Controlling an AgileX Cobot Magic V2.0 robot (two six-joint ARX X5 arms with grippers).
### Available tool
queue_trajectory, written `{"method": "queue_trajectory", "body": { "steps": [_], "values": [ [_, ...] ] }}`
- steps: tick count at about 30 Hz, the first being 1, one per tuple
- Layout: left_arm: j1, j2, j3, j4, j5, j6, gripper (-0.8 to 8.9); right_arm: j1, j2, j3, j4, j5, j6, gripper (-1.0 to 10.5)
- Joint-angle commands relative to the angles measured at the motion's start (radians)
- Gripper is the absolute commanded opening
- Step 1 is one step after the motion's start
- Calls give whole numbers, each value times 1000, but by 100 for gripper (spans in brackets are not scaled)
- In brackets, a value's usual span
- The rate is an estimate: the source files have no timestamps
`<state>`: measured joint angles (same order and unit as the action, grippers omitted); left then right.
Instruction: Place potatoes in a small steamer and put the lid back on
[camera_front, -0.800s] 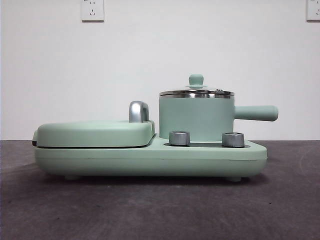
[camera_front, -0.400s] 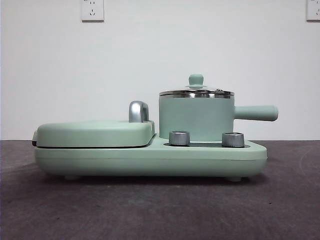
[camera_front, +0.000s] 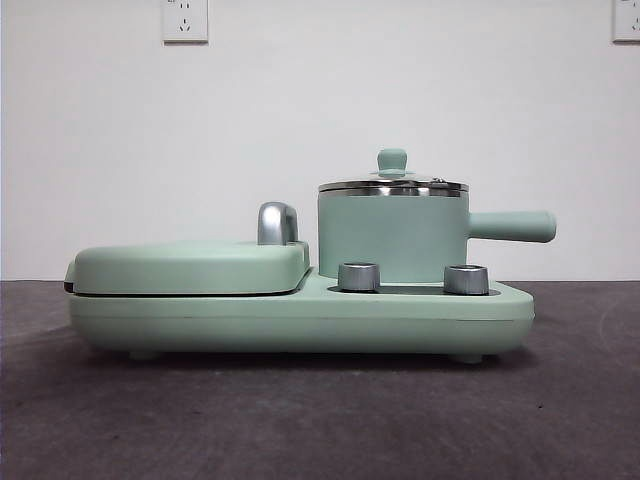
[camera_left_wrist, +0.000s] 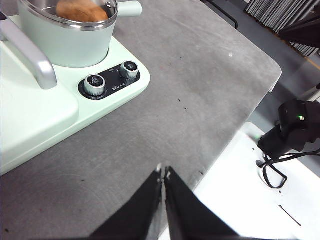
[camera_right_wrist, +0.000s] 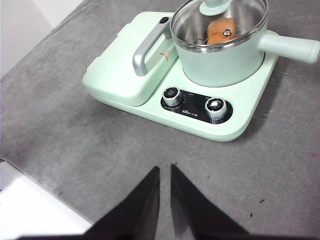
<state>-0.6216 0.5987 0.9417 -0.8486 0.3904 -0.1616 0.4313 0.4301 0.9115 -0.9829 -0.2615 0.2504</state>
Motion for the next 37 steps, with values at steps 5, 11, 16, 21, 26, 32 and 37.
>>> {"method": "queue_trajectory", "body": {
  "steps": [5, 11, 16, 21, 26, 32, 37],
  "values": [
    [132, -113, -129, 82, -2, 45, 10, 5, 6, 6, 11, 0, -8, 31],
    [350, -322, -512, 457, -7, 85, 10, 5, 6, 6, 11, 0, -8, 31],
    [457, -478, -766, 644, -53, 90, 10, 5, 6, 6, 11, 0, -8, 31],
    [482, -552, -868, 658, -181, 90, 10, 5, 5, 6, 11, 0, -8, 31],
    [486, -596, -907, 658, -283, 90, 10, 5, 5, 6, 11, -1, -8, 31],
    [488, -596, -922, 658, -412, 89, 10, 5, 5, 6, 11, 0, -8, 31],
    [508, -596, -929, 660, -414, 90, 10, 5, 5, 6, 11, 0, -8, 31]
  ]
}}
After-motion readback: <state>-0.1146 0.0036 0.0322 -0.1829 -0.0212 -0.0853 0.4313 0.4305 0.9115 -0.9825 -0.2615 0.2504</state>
